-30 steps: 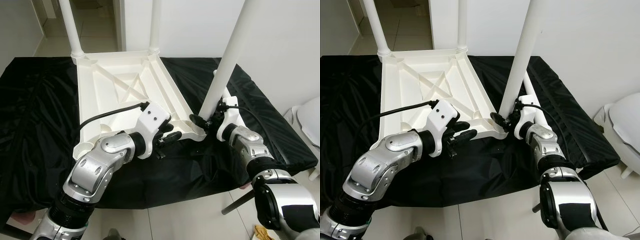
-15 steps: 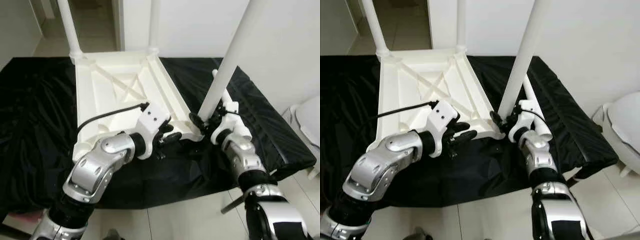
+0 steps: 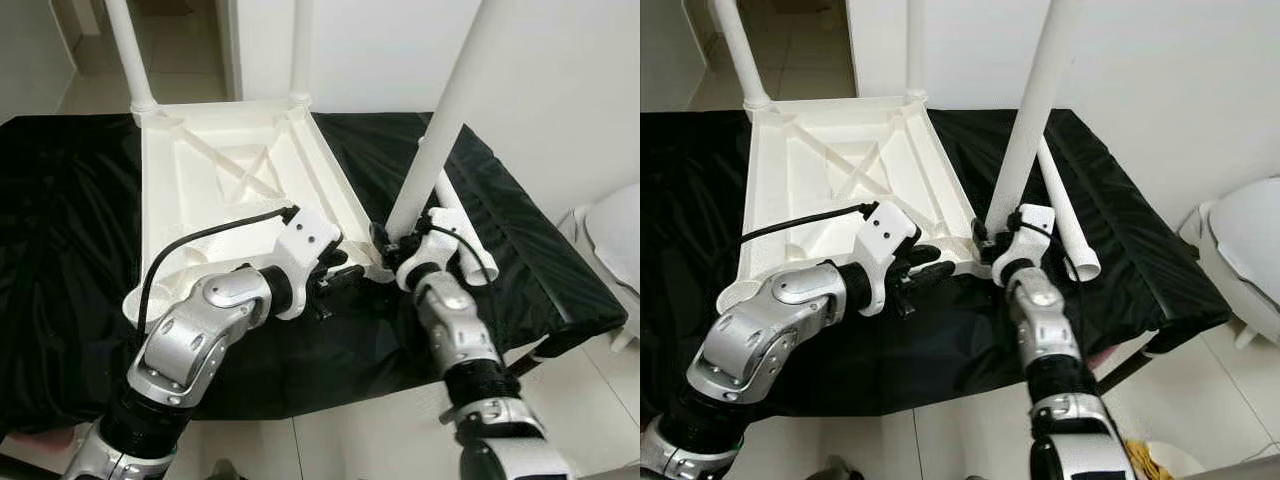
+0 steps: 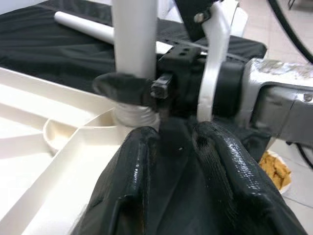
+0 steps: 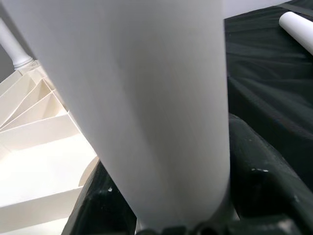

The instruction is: Building children table

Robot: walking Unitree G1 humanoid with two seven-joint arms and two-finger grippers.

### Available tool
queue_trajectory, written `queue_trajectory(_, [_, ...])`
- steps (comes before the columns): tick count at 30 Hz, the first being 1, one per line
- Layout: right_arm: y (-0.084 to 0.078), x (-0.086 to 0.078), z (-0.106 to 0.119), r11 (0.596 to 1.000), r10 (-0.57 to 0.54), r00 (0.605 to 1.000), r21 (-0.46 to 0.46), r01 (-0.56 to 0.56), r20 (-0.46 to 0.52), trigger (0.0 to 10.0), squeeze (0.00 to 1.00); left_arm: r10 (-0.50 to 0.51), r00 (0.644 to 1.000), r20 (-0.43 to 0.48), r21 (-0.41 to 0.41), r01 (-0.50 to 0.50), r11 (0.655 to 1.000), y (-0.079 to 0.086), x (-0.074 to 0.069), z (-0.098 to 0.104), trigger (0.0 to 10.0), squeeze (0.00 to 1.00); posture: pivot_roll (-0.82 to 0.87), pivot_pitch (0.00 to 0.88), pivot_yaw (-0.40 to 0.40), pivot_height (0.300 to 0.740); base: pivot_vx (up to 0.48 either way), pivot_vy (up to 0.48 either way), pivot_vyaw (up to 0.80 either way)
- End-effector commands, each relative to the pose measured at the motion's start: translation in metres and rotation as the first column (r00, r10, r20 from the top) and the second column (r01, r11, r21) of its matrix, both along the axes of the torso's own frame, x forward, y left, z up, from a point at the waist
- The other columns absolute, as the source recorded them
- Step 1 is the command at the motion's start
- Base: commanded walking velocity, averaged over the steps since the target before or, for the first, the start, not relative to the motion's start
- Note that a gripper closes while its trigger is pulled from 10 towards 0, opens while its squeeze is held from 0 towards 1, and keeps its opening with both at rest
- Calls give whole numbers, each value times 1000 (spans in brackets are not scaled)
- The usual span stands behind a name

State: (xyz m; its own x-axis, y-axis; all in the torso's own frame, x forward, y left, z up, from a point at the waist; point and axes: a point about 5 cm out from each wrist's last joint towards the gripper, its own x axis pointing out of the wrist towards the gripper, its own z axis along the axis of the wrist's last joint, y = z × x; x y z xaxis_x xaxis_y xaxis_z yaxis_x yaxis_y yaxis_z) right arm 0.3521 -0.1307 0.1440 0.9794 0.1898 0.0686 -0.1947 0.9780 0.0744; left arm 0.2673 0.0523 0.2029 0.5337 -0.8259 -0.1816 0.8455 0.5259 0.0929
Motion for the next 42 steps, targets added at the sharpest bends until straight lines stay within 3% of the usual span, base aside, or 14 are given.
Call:
queue_trajectory(1, [3,0,11,999,-44,999,25,43,31,0,0,-7,1000,-9,10,7,1000,-2,-2,-2,10000,0,-43,54,-56,740,0,0,0])
queue_trajectory(5, [9,-3,14,998,-68,997,22,67,33,0,0,-8,1000,-9,9,8,1000,-2,-3,-2,10000,0,-42,57,-56,740,0,0,0])
queue_trajectory(7, [20,-12,19,996,-89,995,32,87,48,0,0,-6,1000,-11,8,7,1000,-1,-3,-3,10000,0,-42,59,-56,740,0,0,0])
queue_trajectory(14, [30,-28,24,996,-83,995,39,81,55,0,0,16,1000,-13,18,-16,1000,2,0,-8,10000,0,-51,59,-55,740,0,0,0])
queue_trajectory(28, [28,-51,29,993,-114,993,5,114,36,0,0,21,1000,0,19,-21,1000,4,5,-6,10000,0,-70,66,-45,740,0,0,0])
queue_trajectory(29, [25,-52,26,992,-129,992,-6,129,9,7020,0,24,1000,2,20,-24,1000,5,6,-6,10000,0,-72,66,-44,740,0,0,0])
queue_trajectory(30, [25,-52,26,992,-129,992,-6,129,9,7020,0,24,1000,2,20,-24,1000,5,6,-6,10000,0,-72,66,-44,740,0,0,0])
queue_trajectory(31, [22,-51,23,990,-144,990,-11,144,-13,10000,263,25,1000,6,21,-25,999,6,7,-6,10000,0,-73,65,-44,740,0,0,0])
queue_trajectory(32, [22,-51,23,990,-144,990,-11,144,-13,10000,263,25,1000,6,21,-25,999,6,7,-6,10000,0,-73,65,-44,740,0,0,0])
queue_trajectory(33, [21,-51,23,989,-150,989,-14,149,-19,10000,1000,25,1000,8,21,-26,999,6,8,-5,10000,0,-73,65,-44,740,0,0,0])
queue_trajectory(42, [16,-43,26,995,-101,995,-5,101,2,10000,1000,22,999,23,35,-23,999,9,10,-3,10000,0,-60,53,-48,740,0,0,0])
